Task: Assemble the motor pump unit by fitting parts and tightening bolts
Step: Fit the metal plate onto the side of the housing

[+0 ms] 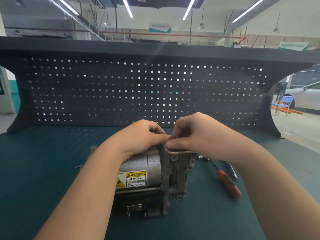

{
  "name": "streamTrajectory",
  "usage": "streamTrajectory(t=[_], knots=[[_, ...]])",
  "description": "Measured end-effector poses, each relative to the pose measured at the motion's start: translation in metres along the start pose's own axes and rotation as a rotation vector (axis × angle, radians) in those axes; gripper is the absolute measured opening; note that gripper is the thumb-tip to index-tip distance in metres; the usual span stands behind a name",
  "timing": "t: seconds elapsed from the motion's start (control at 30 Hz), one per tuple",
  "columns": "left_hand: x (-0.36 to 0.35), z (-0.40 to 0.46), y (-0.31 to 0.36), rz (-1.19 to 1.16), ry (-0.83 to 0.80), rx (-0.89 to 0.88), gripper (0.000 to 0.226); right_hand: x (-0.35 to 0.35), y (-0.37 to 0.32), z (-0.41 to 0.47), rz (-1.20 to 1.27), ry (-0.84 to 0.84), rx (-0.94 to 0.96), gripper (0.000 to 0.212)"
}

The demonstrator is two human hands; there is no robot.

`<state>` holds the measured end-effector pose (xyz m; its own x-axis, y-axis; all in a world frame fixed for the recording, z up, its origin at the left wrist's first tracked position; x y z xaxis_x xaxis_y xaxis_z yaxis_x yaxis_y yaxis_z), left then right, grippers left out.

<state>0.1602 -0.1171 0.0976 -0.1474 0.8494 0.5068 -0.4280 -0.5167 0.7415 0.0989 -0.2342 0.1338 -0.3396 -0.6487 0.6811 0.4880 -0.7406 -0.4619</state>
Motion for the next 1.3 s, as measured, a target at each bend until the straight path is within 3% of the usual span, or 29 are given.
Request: streamTrajectory(t=[0.17,0.37,0.67,0.9,1.1,1.3], knots=[[-0.0006,-0.0022,0.0023,0.030,-0.007,0.004,0.013,-0.0063,-0.0065,-0.0015,0.109,-0.066,0.025,0.003],[-0.0031,-0.0030,0.0028,-0.004,-0.037,0.008,0.007,-0.0069,-0.0077,-0.0043,0.104,-0.111,0.024,0.015],[-0.0032,-0.0049,0.0047,-0.007,-0.050,0.009,0.010,-0.0041,-0.0073,-0.0016,0.057,-0.071,0.020,0.004],[-0.0015,-0.0034,0.0057,-0.001,-0.020,-0.017,0.009,-0.0040,-0.0035,0.0020,-0.052,0.009,0.009,0.031],[-0.0024,-0.0029,0.0060,0.008,-0.025,-0.016,0.008,-0.0073,-0.0070,0.0020,0.031,-0.021,0.025,0.010],[-0.0018,-0.0042,0.0088,0.004,-0.029,-0.026,0.010,-0.0027,-0.0093,-0.0003,0.049,-0.077,0.048,0.007]])
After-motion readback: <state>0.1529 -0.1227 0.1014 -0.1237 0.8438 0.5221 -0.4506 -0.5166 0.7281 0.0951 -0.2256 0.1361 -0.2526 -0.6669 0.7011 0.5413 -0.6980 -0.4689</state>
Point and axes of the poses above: each hand's wrist, its own z-axis towards the middle knuckle, its own x-axis out of the back of the hand, y = z × x, the point moved 9 cm from there along z, towards the middle knuckle, and after that the axes turned 15 degrees about y, right-handed, at the moved point
